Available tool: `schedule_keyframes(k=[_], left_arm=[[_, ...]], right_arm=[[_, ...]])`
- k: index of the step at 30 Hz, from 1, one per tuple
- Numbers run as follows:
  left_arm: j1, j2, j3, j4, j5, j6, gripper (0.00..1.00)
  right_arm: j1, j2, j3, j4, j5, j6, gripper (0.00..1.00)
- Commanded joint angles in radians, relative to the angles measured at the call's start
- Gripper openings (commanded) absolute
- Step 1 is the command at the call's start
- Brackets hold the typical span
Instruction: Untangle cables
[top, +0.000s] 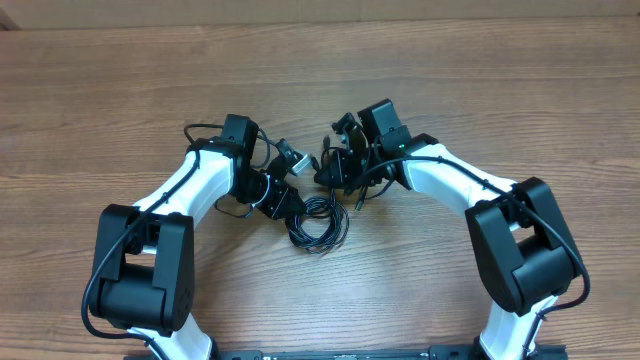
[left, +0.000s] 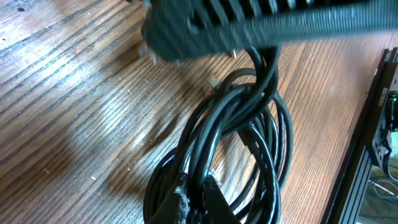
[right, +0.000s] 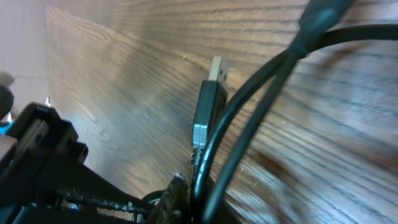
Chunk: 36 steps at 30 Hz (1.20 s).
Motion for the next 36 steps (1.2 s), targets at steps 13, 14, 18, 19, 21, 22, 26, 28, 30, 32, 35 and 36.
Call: schedule_keyframes(k=[13,14,18,19,21,22,26,28,30,32,35,36], left_arm=[[0.009,-0.038,0.081,-0.067,0.039,0.021,0.04],[0.015,-0.038,0.081,-0.066,0.040,0.018,0.04],[0.037,-0.038,0.082,-0.060,0.042,-0.010,0.04],[0.042,-0.038,0.081,-0.059,0.047,-0.013,0.04],[0.051,-0.038,0.082,-0.058,0.063,-0.013,0.04],[0.055,-0.038,0.081,-0.058,0.078,-0.013,0.04],[0.077,-0.038,0.081,-0.056,0.114,-0.013,0.05],[0.085,-0.038,0.081,-0.056,0.127,-0.013,0.04],[0.092,-0.038,0.081,-0.056,0.130,-0.013,0.04],[0.093,-0.038,0.081,-0.056,0.131,-0.013,0.04],[0.092,-0.038,0.081,-0.055,0.132,-0.013,0.04],[0.092,-0.038,0.081,-0.055,0.132,-0.013,0.04]], right_arm=[[-0.016,-0.117,0.005,0.043,0.158,0.045,0.04],[-0.016,-0.122,0.005,0.048,0.164,0.063,0.04],[-0.015,-0.129,0.005,0.059,0.167,0.145,0.04],[-0.014,-0.129,0.005,0.060,0.168,0.165,0.04],[-0.014,-0.130,0.005,0.071,0.193,0.217,0.04],[-0.014,-0.133,0.005,0.084,0.203,0.233,0.04],[-0.013,-0.161,0.005,0.166,0.205,0.267,0.04],[-0.013,-0.179,0.005,0.196,0.216,0.278,0.04],[-0.013,-0.201,0.005,0.202,0.253,0.282,0.04],[-0.012,-0.222,0.005,0.193,0.301,0.281,0.04],[-0.004,-0.239,0.005,0.173,0.370,0.280,0.04],[0.002,-0.239,0.004,0.166,0.393,0.280,0.04]])
